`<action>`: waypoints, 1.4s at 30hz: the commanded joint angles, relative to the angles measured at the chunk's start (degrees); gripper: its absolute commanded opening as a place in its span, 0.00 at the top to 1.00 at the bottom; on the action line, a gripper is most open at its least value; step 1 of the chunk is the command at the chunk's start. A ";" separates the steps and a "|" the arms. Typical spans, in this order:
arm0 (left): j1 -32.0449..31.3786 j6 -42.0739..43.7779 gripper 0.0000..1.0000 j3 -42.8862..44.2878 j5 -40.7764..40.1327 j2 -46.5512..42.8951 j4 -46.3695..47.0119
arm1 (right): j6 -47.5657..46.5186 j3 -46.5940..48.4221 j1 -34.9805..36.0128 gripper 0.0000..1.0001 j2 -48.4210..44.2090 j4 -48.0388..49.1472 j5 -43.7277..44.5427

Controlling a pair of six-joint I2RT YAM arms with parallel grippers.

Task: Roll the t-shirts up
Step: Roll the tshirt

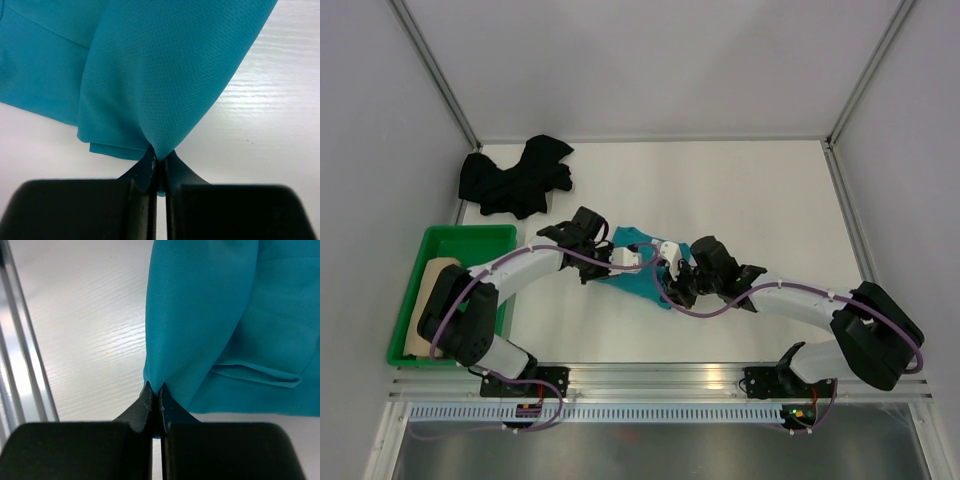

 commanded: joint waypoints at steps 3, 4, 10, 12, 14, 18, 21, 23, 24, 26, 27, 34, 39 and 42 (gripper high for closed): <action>0.14 -1.94 0.98 4.45 6.33 -4.32 -19.23 | 4.09 1.45 -0.39 0.98 -2.34 -2.10 -9.52; 0.23 -1.85 0.98 4.36 7.20 -4.32 -20.46 | 4.35 1.45 -0.31 0.96 -1.90 -2.11 -10.40; 0.84 -2.64 0.98 5.68 9.94 -1.60 -24.78 | 4.97 2.33 -1.62 0.67 0.38 -2.90 -9.54; 1.54 -3.60 0.98 6.91 10.38 0.24 -25.13 | 5.23 2.77 -1.54 0.55 0.82 -2.81 -8.74; 2.07 -4.05 0.98 8.05 10.90 1.21 -25.48 | 5.85 1.90 -1.10 0.51 0.30 0.43 -7.86; 4.09 -3.35 0.98 8.76 12.40 1.83 -26.54 | 6.90 -2.92 3.63 0.42 -3.64 10.34 -2.86; 5.23 -2.47 0.98 8.67 13.01 1.65 -27.07 | 9.18 -6.88 4.96 0.36 -4.62 15.97 2.76; 5.59 -2.12 0.98 8.76 13.62 2.00 -27.77 | 9.36 -8.30 4.97 0.35 -3.93 17.66 4.79; 5.85 -1.85 0.98 8.85 13.89 2.09 -27.95 | 11.19 -8.39 4.97 0.35 -2.96 18.36 5.41; 6.46 -1.85 0.98 9.02 14.50 2.36 -28.21 | 12.35 -9.26 4.97 0.31 -2.08 19.68 5.85; 6.90 -1.76 0.98 9.02 14.60 2.53 -28.30 | 12.53 -9.62 5.32 0.30 -1.29 22.12 5.85; 9.19 -0.71 0.98 9.81 17.31 3.32 -28.91 | 13.06 -6.11 7.16 0.32 3.46 20.66 7.70; 11.65 0.43 0.98 10.69 19.87 4.20 -30.32 | 14.45 -3.21 7.08 0.83 6.62 17.84 3.85; 11.83 0.08 0.65 10.17 19.87 3.24 -30.23 | 17.61 -3.12 5.60 1.00 7.50 20.81 -3.16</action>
